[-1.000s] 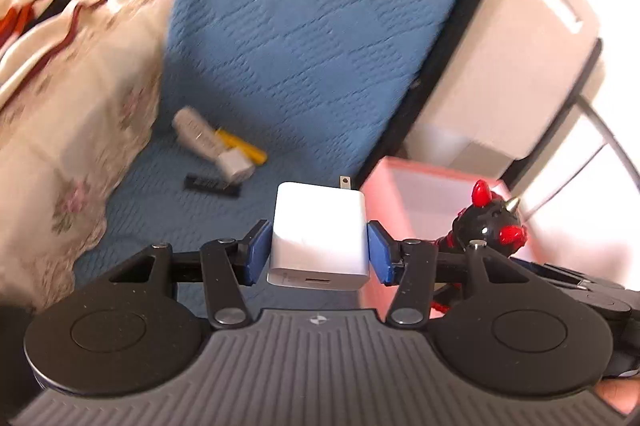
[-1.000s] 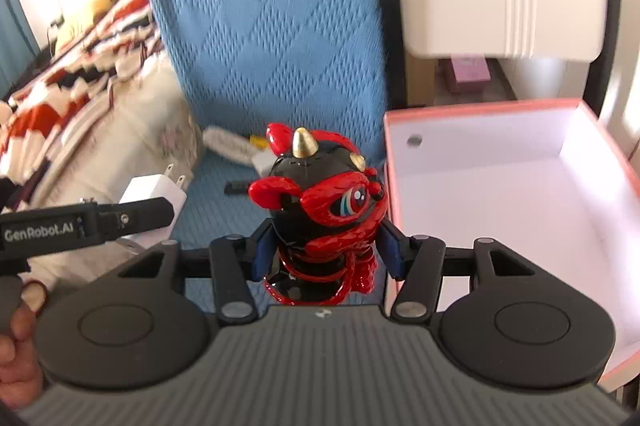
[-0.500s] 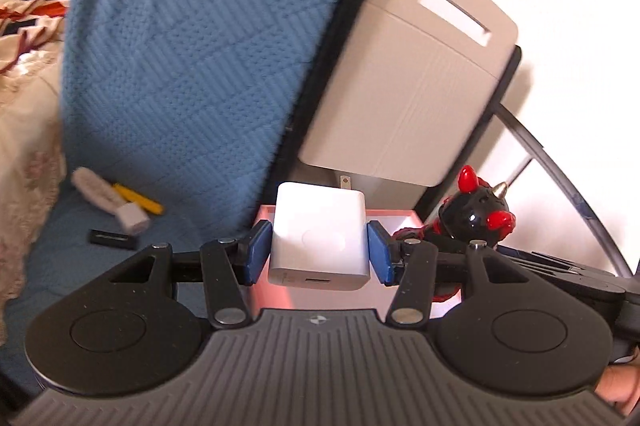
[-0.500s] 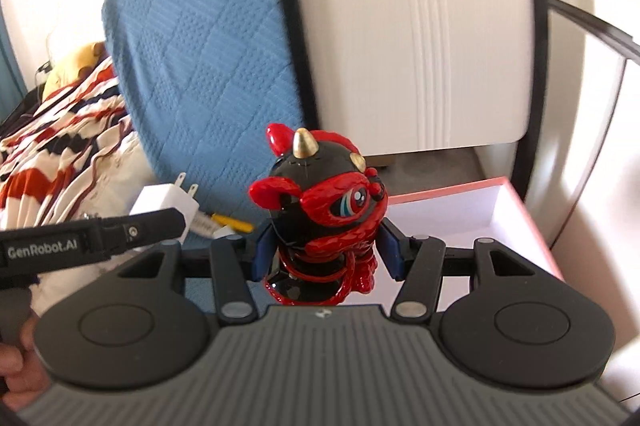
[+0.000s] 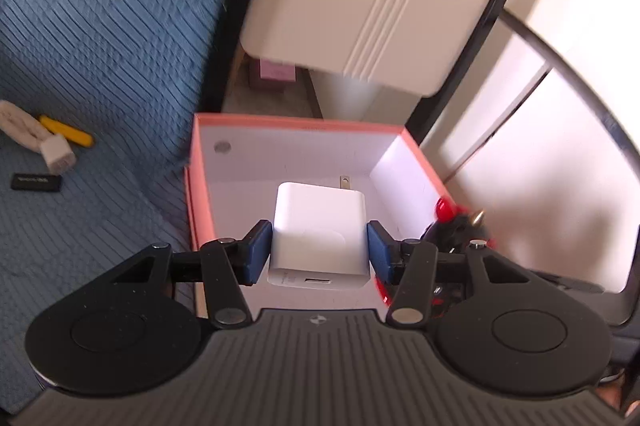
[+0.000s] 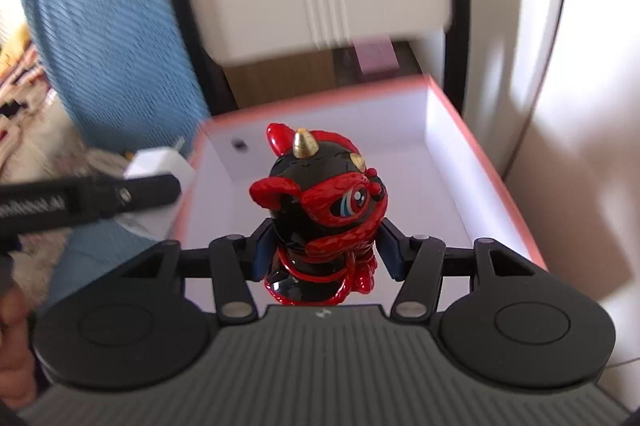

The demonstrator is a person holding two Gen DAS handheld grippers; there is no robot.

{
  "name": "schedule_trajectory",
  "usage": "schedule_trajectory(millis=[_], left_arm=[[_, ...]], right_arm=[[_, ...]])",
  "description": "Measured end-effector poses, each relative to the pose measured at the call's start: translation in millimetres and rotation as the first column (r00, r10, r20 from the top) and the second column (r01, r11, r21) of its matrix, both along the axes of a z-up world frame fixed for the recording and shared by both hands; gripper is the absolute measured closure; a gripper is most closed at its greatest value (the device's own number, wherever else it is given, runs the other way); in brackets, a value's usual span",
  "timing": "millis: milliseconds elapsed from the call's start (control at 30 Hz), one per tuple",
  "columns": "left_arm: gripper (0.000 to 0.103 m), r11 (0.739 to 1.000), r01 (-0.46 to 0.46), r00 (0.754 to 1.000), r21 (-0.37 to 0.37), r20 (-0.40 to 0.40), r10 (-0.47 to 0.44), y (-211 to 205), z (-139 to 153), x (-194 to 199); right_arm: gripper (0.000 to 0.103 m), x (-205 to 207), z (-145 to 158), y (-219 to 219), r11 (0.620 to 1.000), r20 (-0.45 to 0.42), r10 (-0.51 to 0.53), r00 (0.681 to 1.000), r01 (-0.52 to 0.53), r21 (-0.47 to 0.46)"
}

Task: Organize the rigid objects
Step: 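Carry the charger into the pink box with the left tool while the right tool carries the toy in, then open both tools to release charger and toy inside the box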

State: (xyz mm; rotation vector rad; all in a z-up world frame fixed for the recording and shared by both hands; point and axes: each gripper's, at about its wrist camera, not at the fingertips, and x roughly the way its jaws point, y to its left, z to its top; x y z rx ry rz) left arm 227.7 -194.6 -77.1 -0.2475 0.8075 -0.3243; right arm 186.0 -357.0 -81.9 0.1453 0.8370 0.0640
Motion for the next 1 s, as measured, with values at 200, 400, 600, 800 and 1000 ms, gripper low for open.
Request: schedule_trajectory(millis=[200,400,600,800,1000], left_arm=[[0.045,0.999,0.02,0.997,0.031,-0.069,-0.018,-19.9,-36.1,17.3],[0.045,0.999,0.018,0.994,0.029,-0.111,-0.015,-26.7,-56.2,26.2],[0.043,1.0,0.017,0.995,0.009,-0.099,-0.016,-24.1,-57.1,27.5],[0.042,1.0,0.021,0.999,0.009,-0.047,-0.02,-18.3,-36.1,14.9],[0.039,1.0,0.015,0.999,0.005,0.051,-0.015,-0.1,2.4,-3.7]], right_arm=[[0.046,11.6,-52.5,-20.8,1.0,-0.133,-0.022,0.991,0.021,-0.014],[0.046,11.0,-85.7,-37.7,0.999,-0.213,-0.046,0.976,0.045,-0.008],[0.042,10.0,-95.6,-45.1,0.997,-0.232,-0.063,0.971,0.07,0.02],[0.038,8.3,-88.7,-46.3,0.993,-0.226,-0.097,0.969,0.11,0.046],[0.03,0.5,-60.1,-37.2,0.993,-0.16,-0.114,0.981,0.118,0.016]])
